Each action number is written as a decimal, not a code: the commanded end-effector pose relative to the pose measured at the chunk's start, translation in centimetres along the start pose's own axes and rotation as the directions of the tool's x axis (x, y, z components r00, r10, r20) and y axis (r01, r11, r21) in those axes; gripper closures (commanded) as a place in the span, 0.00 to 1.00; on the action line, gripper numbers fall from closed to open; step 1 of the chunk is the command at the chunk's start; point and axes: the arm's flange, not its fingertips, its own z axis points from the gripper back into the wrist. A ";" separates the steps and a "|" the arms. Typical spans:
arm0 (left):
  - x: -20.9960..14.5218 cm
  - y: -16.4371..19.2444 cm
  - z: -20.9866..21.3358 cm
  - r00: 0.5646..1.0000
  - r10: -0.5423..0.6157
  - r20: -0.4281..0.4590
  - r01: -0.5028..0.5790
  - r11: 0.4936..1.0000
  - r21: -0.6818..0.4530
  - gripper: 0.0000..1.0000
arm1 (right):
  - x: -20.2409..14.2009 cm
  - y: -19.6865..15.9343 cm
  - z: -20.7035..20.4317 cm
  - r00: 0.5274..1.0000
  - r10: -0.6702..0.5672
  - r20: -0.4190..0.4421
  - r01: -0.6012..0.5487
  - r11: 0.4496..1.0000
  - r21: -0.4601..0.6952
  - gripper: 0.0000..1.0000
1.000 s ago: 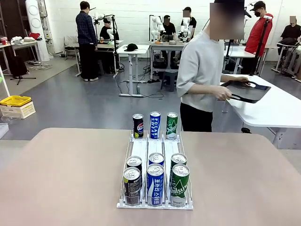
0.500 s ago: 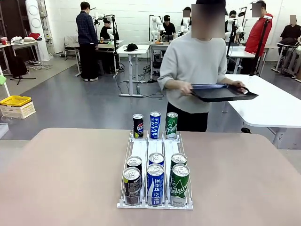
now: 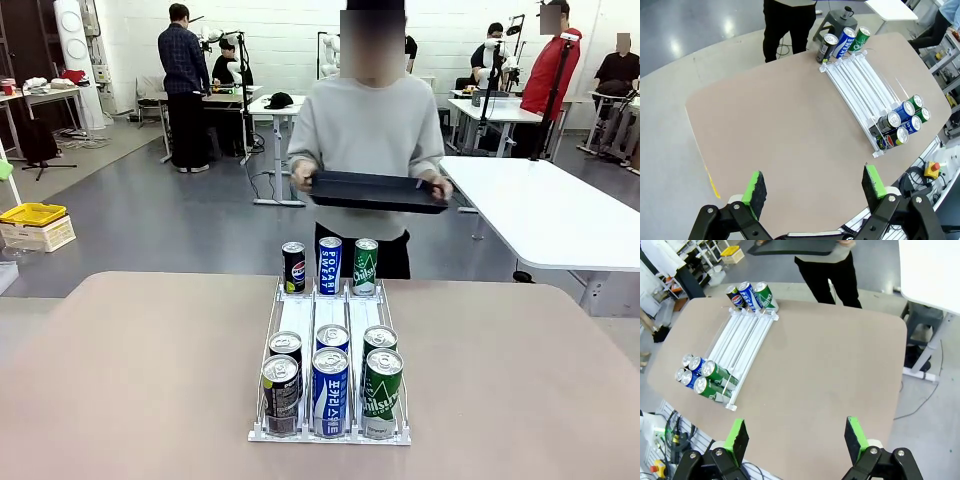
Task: Retrieve and hand over the desired beverage to the person.
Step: Pick up a can of the same type that the person held from the Automatic Can Dispenser.
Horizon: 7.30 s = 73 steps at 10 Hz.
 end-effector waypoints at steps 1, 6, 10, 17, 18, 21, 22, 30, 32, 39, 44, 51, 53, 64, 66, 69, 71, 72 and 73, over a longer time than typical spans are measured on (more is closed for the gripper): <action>0.2 0.3 0.0 1.000 -0.007 0.016 0.007 1.000 -0.006 0.00 | -0.1 0.0 -0.2 1.000 0.010 0.000 -0.010 1.000 0.017 0.00; 0.2 0.3 0.0 1.000 -0.007 0.016 0.007 1.000 -0.006 0.00 | -0.1 0.0 -0.2 1.000 0.010 0.000 -0.010 1.000 0.017 0.00; 0.2 0.3 0.0 1.000 -0.007 0.016 0.007 1.000 -0.006 0.00 | -0.1 0.0 -0.2 1.000 0.010 0.000 -0.010 1.000 0.017 0.00; 0.2 0.3 0.0 1.000 -0.007 0.016 0.007 1.000 -0.006 0.00 | -0.1 0.0 -0.2 1.000 0.010 0.000 -0.010 1.000 0.017 0.00; 0.2 0.3 0.0 1.000 -0.007 0.016 0.007 1.000 -0.006 0.00 | -0.1 0.0 -0.2 1.000 0.010 0.000 -0.010 1.000 0.017 0.00; 0.2 0.3 0.0 1.000 -0.007 0.016 0.007 1.000 -0.006 0.00 | -0.1 0.0 -0.2 1.000 0.010 0.000 -0.010 1.000 0.017 0.00; 0.2 0.3 0.0 1.000 -0.007 0.016 0.007 1.000 -0.006 0.00 | -0.1 0.0 -0.2 1.000 0.010 0.000 -0.010 1.000 0.017 0.00; 0.2 0.3 0.0 1.000 -0.007 0.016 0.007 1.000 -0.006 0.00 | -0.1 0.0 -0.2 1.000 0.010 0.000 -0.010 1.000 0.017 0.00; 0.2 0.3 0.0 1.000 -0.007 0.016 0.007 1.000 -0.006 0.00 | -0.1 0.0 -0.2 1.000 0.010 0.000 -0.010 1.000 0.017 0.00; 0.2 0.3 0.0 1.000 -0.007 0.016 0.007 1.000 -0.006 0.00 | -0.1 0.0 -0.2 1.000 0.010 0.000 -0.010 1.000 0.017 0.00; 0.2 0.3 0.0 1.000 -0.007 0.016 0.007 1.000 -0.006 0.00 | -0.1 0.0 -0.2 1.000 0.010 0.000 -0.010 1.000 0.017 0.00; 0.2 0.3 0.0 1.000 -0.007 0.016 0.007 1.000 -0.006 0.00 | -0.1 0.0 -0.2 1.000 0.010 0.000 -0.010 1.000 0.017 0.00; 0.2 0.3 0.0 1.000 -0.007 0.016 0.007 1.000 -0.006 0.00 | -0.1 0.0 -0.2 1.000 0.010 0.000 -0.010 1.000 0.017 0.00; 0.2 0.3 0.0 1.000 -0.007 0.016 0.007 1.000 -0.006 0.00 | -0.1 0.0 -0.2 1.000 0.010 0.000 -0.010 1.000 0.017 0.00; 0.2 0.3 0.0 1.000 -0.007 0.016 0.007 1.000 -0.006 0.00 | -0.1 0.0 -0.2 1.000 0.010 0.000 -0.010 1.000 0.017 0.00; 0.2 0.3 0.0 1.000 -0.007 0.016 0.007 1.000 -0.006 0.00 | -0.1 0.0 -0.2 1.000 0.010 0.000 -0.010 1.000 0.017 0.00; 0.2 0.3 0.0 1.000 -0.007 0.016 0.007 1.000 -0.006 0.00 | -0.1 0.0 -0.2 1.000 0.010 0.000 -0.010 1.000 0.017 0.00; 0.2 0.3 0.0 1.000 -0.007 0.016 0.007 1.000 -0.006 0.00 | -0.1 0.0 -0.2 1.000 0.010 0.000 -0.010 1.000 0.017 0.00; 0.2 0.3 0.0 1.000 -0.007 0.016 0.007 1.000 -0.006 0.00 | -0.1 0.0 -0.2 1.000 0.010 0.000 -0.010 1.000 0.017 0.00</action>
